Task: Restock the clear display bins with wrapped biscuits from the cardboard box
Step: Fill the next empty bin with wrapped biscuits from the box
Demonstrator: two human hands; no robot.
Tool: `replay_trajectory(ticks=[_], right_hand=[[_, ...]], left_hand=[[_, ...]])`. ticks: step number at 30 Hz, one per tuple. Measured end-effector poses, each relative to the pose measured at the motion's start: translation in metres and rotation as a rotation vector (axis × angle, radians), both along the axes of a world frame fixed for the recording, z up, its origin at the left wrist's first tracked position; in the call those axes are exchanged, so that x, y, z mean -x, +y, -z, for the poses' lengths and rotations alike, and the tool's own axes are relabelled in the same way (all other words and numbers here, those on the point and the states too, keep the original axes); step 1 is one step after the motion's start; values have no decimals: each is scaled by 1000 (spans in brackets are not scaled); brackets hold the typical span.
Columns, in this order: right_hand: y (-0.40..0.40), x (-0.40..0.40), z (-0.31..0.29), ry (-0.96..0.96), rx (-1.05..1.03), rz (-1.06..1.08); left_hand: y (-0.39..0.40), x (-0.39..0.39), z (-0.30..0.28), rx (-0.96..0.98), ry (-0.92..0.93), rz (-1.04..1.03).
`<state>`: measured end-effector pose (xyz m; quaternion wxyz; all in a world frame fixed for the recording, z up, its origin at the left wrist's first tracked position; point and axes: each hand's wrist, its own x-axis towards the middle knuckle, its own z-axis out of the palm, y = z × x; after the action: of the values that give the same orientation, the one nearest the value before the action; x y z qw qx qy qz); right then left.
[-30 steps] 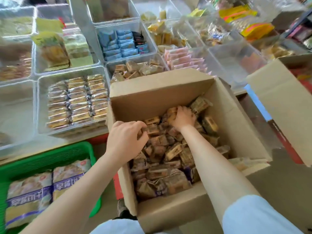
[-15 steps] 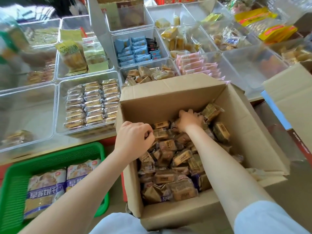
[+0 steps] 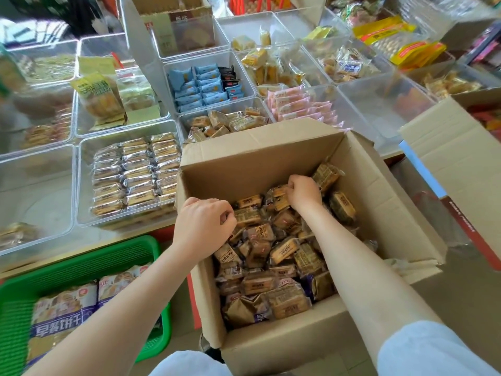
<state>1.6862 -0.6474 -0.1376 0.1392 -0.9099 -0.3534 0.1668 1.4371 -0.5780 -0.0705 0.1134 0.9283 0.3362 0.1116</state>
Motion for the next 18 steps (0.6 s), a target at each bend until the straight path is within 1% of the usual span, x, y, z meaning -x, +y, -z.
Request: replay_trajectory(ticks=[3, 5, 6, 8, 9, 10, 12, 13, 14, 16, 18], right_hand=[[3, 3, -20, 174, -191, 33], [3, 9, -46, 369, -317, 26], [2, 15, -60, 525, -388, 42], [-5, 29, -84, 911, -549, 86], [-9, 36, -94, 1086, -613, 97], [-13, 43, -102, 1205, -653, 91], [-17, 58, -113, 1300, -693, 71], [-18, 66, -117, 1315, -700, 68], [-19, 74, -121, 1326, -704, 67], [-18, 88, -128, 1330, -690, 54], [-15, 100, -134, 1284, -638, 24]], left_hand=[[-1, 0, -4, 33, -17, -6], [-4, -2, -7, 69, -33, -29], [-5, -3, -7, 87, -24, -42], [-6, -3, -9, 152, -15, -92], [-7, -3, -14, 231, -41, -117], [-8, -2, -20, 364, -98, -138], [-10, -1, -39, 701, -313, -187], [-12, 0, -48, 836, -434, -220], [-13, 4, -55, 932, -547, -257], [-13, 18, -60, 1043, -703, -303], [-7, 37, -64, 1064, -753, -313]])
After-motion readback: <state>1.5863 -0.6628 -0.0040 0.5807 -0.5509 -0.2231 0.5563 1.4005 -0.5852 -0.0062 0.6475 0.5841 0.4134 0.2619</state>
